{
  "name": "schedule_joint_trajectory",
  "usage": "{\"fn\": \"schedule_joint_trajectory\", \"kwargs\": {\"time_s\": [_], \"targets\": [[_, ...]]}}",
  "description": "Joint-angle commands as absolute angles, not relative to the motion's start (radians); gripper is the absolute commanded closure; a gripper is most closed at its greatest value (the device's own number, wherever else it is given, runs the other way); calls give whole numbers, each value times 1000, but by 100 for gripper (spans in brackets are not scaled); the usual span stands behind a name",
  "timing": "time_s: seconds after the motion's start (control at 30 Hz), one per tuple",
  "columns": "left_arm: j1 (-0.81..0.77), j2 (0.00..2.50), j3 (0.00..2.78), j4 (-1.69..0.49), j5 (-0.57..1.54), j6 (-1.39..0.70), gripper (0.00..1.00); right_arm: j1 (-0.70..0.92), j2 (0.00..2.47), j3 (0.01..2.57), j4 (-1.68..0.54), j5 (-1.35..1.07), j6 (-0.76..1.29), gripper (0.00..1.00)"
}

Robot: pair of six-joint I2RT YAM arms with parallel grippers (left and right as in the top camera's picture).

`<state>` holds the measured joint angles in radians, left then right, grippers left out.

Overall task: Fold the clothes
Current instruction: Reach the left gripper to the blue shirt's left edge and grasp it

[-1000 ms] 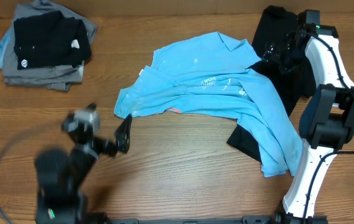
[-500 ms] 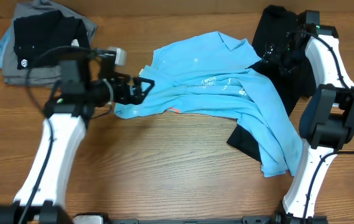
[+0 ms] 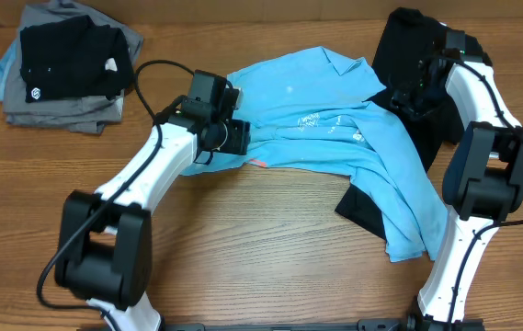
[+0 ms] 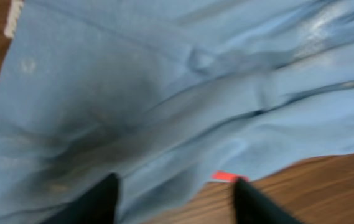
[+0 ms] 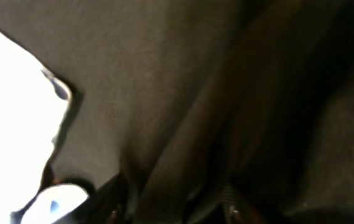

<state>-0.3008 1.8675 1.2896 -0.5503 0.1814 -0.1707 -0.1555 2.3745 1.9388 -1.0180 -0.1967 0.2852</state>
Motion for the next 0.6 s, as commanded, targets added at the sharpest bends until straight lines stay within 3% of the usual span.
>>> {"fn": "schedule_joint_trajectory", "kwargs": {"time_s": [0.0, 0.03, 0.2, 0.3, 0.37, 0.57], "targets": [[-294, 1933, 1311, -537, 155, -179, 61, -151, 2374, 1908, -1010, -196, 286, 59], [-294, 1952, 1311, -529, 153, -177, 68, -151, 2374, 1902, -1007, -196, 287, 64], [-293, 2013, 1311, -517, 154, -172, 82, -151, 2376, 1852, -984, -194, 289, 75], [-293, 2043, 1311, -523, 153, -173, 89, -151, 2378, 1816, -970, -133, 342, 94], [-287, 2057, 1311, -535, 142, -173, 96, -151, 2378, 1795, -967, -65, 381, 96], [-227, 2070, 1311, -615, -2, -236, 96, -177, 2378, 1793, -976, 60, 423, 96]]}}
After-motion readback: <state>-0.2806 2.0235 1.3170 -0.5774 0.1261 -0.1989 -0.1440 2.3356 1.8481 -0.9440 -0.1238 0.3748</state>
